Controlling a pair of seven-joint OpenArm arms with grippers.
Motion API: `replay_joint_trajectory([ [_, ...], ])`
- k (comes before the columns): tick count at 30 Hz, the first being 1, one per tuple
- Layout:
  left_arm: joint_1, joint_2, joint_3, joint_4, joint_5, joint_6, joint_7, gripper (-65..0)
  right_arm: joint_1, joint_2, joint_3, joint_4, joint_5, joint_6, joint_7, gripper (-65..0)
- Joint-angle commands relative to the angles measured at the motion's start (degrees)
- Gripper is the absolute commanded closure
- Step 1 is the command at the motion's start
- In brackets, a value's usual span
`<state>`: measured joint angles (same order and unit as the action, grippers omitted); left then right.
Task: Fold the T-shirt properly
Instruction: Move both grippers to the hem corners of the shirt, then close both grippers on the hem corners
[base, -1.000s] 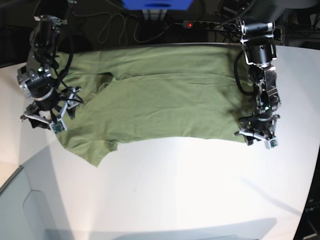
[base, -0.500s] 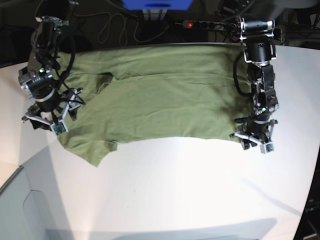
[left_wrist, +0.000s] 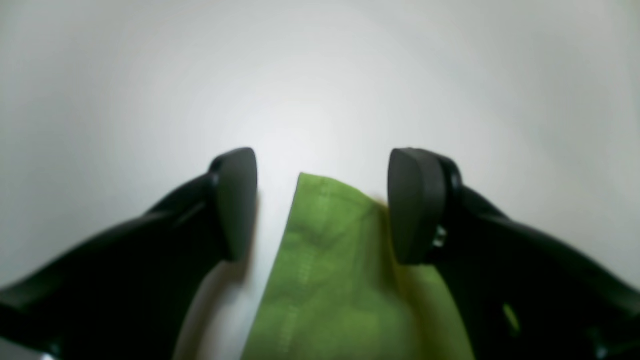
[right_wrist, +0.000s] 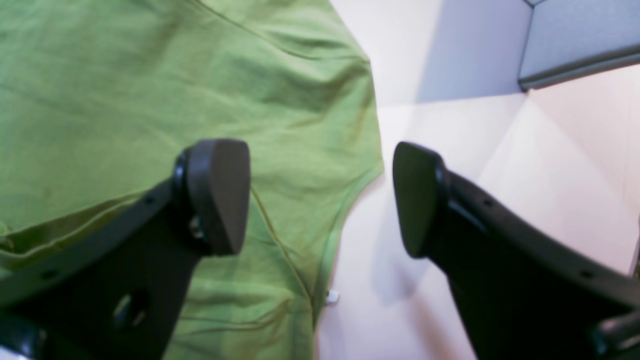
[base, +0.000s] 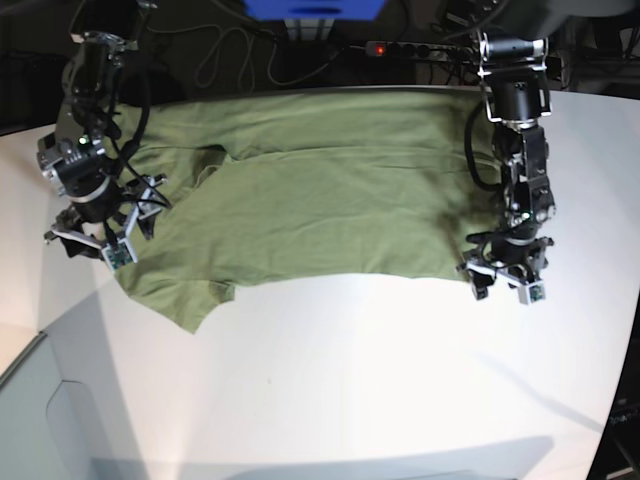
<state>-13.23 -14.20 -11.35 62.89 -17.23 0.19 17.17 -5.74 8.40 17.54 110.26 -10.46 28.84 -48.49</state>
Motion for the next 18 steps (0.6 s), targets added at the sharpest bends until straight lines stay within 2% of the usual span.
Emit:
replay_joint_trajectory([
  [1, -1.23, -0.62, -0.12, -0.17, -0.39, -0.05, -1.12, -36.8, 0.86, 0.52, 0.17, 0.91, 0.22, 0.3, 1.06, -42.9],
  [11, -1.32, 0.0, -0.12, -2.81, -0.48, -0.14, -1.21, -20.6, 1.12, 0.52, 0.17, 0.91, 0.22, 0.3, 1.06, -42.9],
  [14, -1.32, 0.09, -0.12, -2.81, -0.22, -0.14, -1.21, -12.3, 1.91, 0.52, 0.17, 0.91, 0.22, 0.3, 1.15, -42.9],
  [16, -1.32, 0.09, -0.12, -2.81, -0.22, -0.14, -1.21, -2.8, 2.79, 0.52, 0.17, 0.38, 0.22, 0.3, 1.06, -42.9],
  [17, -1.32, 0.09, -0.12, -2.81, -0.13, -0.14, -1.21, 0.0, 3.23, 0.52, 0.17, -0.06, 0.22, 0.3, 1.06, -42.9],
  [18, -1.32, 0.09, -0.12, -2.81, -0.13, -0.05, -1.04, 0.0, 4.02, 0.52, 0.17, -0.76, 0.22, 0.3, 1.06, -42.9],
])
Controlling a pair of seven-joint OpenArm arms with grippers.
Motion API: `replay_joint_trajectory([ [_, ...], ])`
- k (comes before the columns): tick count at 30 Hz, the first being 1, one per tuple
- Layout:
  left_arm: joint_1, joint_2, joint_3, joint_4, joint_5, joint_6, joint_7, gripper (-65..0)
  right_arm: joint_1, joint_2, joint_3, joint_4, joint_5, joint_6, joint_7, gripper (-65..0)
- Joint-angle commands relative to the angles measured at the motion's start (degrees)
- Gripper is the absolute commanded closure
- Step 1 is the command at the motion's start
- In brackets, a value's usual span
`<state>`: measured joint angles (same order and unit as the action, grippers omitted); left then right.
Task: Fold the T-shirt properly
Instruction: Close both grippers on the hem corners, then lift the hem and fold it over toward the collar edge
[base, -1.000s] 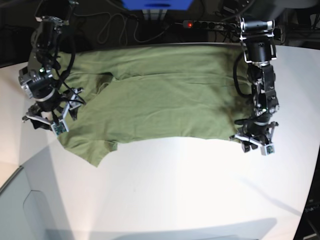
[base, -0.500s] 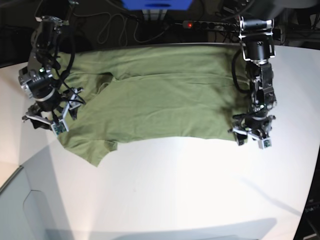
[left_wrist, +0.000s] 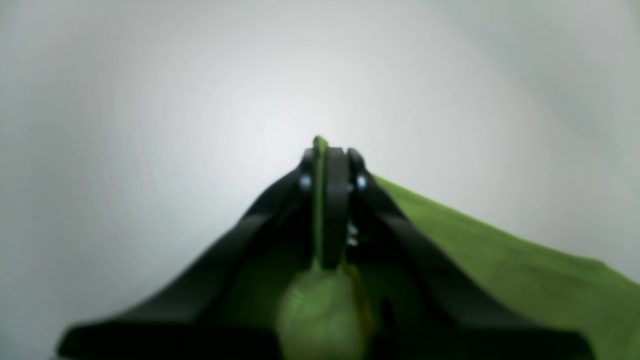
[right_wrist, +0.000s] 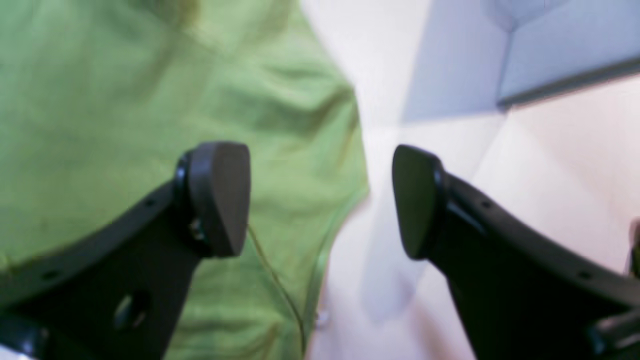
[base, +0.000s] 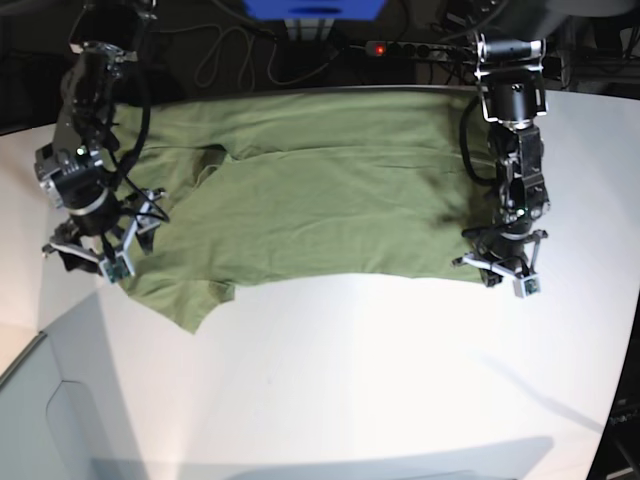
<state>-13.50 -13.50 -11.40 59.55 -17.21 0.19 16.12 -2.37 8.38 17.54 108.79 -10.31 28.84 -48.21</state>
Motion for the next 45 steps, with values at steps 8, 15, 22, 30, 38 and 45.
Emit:
replay_joint_trajectory([
  [8, -1.05, -0.61, -0.07, 1.07, -0.15, 0.03, -0.08, 0.0, 9.8, 0.45, -1.14, -11.61, 0.15, 0.3, 0.95, -43.4],
  [15, -1.05, -0.61, -0.07, 1.15, -0.15, 0.03, 0.19, 0.0, 24.04, 0.45, -2.9, -30.77, 0.33, 0.3, 1.3, -43.6],
  [22, -0.96, -0.61, -0.07, 1.15, -0.15, 0.03, 0.28, 0.0, 36.35, 0.72, -2.64, -55.39, 0.06, 0.21, 11.24, -43.6],
  [30, -0.96, -0.88, -0.07, 1.15, -0.06, 0.03, 0.19, 0.0, 38.28, 2.56, -2.64, -69.45, 0.06, 0.13, 23.99, -43.1],
  [38, -0.96, -0.79, -0.07, 0.98, -0.06, 0.03, 0.19, 0.0, 37.84, 2.48, -2.9, -73.23, 0.06, 0.13, 25.13, -36.8],
  [45, -0.96, -0.7, -0.07, 0.8, -0.06, 0.03, 0.01, 0.0, 37.93, 2.56, -2.9, -72.35, 0.06, 0.13, 25.13, 0.0],
])
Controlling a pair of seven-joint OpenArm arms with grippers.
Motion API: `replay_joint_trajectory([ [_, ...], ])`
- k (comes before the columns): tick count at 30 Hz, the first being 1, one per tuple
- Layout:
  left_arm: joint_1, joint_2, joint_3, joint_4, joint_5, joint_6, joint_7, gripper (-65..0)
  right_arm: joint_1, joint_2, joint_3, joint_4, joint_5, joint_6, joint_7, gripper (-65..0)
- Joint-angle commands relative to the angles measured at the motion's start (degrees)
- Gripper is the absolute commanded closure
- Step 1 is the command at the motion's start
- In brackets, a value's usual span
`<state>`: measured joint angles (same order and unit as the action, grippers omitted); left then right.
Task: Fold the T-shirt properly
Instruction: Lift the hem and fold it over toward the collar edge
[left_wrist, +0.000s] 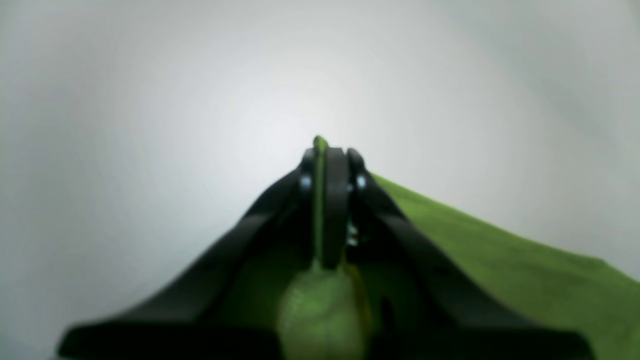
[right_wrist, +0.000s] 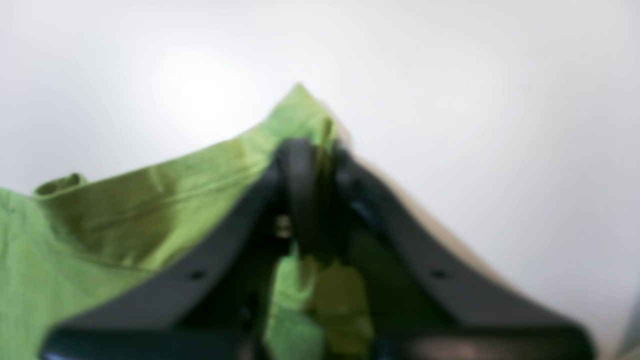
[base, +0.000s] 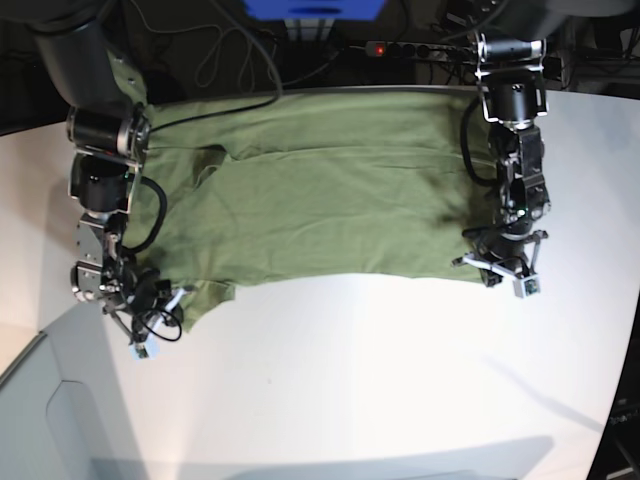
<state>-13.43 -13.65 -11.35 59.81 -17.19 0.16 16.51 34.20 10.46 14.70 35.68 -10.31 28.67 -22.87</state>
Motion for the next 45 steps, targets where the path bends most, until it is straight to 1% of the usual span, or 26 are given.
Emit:
replay_joint_trajectory([
  [1, -1.03, -0.55, -0.12, 0.45, -0.08, 0.06, -0.38, 0.0, 1.37, 0.49, 0.03, 1.81, 0.06, 0.3, -0.47, 0.0],
  [2, -1.03, -0.55, -0.12, 0.36, -0.08, 0.06, -0.38, 0.0, 1.37, 0.49, 0.11, 2.52, 0.06, 0.3, -0.64, -0.7],
  [5, -1.03, -0.55, -0.12, 0.89, -0.08, -0.03, -0.47, 0.0, 1.28, 0.49, 0.03, 5.42, 0.15, 0.39, -0.91, -0.1],
  [10, 0.64, -0.55, -0.29, 4.41, -0.08, -0.03, -0.03, 0.0, -0.92, 0.31, 0.29, 15.35, 0.42, 0.57, -5.65, -0.1],
  [15, 3.8, -0.64, -0.38, 9.95, -0.17, 0.06, -0.03, 0.0, -5.84, 0.13, 0.03, 25.55, 0.42, 0.57, -6.36, -0.1],
  [20, 6.88, -0.72, -0.38, 13.99, -0.52, -0.03, -0.12, 0.0, -11.21, 0.13, 0.29, 33.55, 0.42, 0.57, -9.26, -0.1],
  [28, 12.77, -0.81, -0.65, 22.61, -0.52, -0.12, -0.56, 0.0, -20.96, 0.31, 0.29, 46.74, 0.42, 0.57, -9.35, -0.1],
  [32, 15.58, -0.46, -3.37, 26.12, -0.52, -0.12, -0.56, 0.0, -25.54, 0.49, 0.29, 52.54, 0.42, 0.57, -9.35, -0.1],
  [37, 19.1, -0.46, -3.63, 28.32, -0.61, -0.21, -0.64, 0.0, -29.84, 0.57, 0.29, 56.14, 0.42, 0.57, -9.35, -0.1],
  [45, 22.18, -0.46, -3.63, 28.76, -0.61, -0.21, -0.64, 0.0, -33.36, 1.45, 0.38, 56.32, 0.42, 0.57, -8.82, -0.1],
])
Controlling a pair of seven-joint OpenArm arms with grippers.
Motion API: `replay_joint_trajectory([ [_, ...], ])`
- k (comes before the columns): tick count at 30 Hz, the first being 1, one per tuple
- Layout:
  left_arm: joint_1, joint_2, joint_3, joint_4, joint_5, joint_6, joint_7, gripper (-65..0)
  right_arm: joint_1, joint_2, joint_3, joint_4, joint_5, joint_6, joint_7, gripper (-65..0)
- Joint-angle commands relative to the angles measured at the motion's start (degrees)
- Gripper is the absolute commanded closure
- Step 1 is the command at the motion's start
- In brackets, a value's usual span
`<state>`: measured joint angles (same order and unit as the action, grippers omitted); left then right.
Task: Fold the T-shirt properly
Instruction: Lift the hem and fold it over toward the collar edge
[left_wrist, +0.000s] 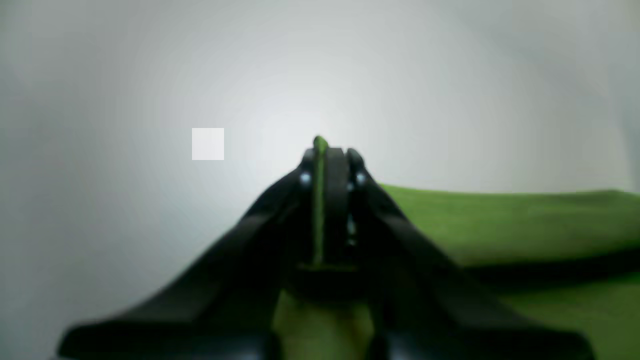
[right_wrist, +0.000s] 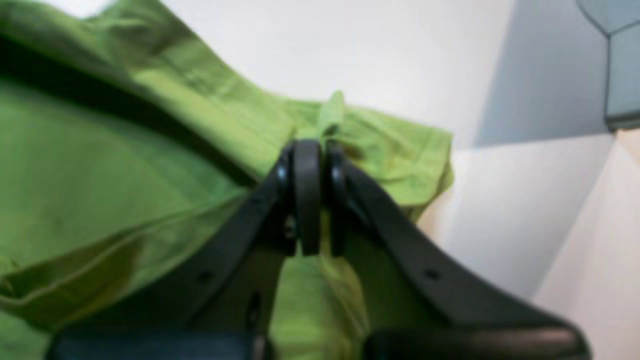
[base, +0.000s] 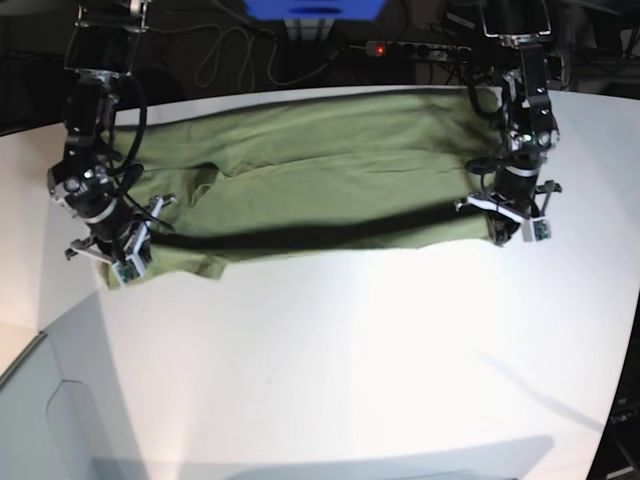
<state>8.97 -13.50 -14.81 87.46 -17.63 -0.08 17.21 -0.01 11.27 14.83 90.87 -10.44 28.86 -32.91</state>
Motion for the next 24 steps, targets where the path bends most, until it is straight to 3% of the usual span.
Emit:
replay_joint_trajectory([
  [1, 0.13, -0.61, -0.18, 1.11, -0.17, 0.03, -1.34, 0.0, 0.49, 0.91, 0.42, 1.13, 0.55, 0.37, 1.21, -0.1],
  [6, 1.09, -0.61, -0.18, 0.76, -0.17, 0.03, -1.34, 0.0, -0.82, 1.35, 3.06, 1.13, 0.55, 1.07, 1.3, -0.1],
  [11, 1.27, -0.53, -0.09, 1.02, -0.17, 0.03, -1.34, 0.0, -1.97, 1.26, 6.4, 1.13, 0.55, 6.0, 1.3, -0.1],
  [24, 5.4, 1.06, -0.27, 2.87, 0.09, 0.03, -1.34, 0.0, -7.95, -0.41, 5.87, 8.25, 0.55, 6.17, 1.3, -0.1],
])
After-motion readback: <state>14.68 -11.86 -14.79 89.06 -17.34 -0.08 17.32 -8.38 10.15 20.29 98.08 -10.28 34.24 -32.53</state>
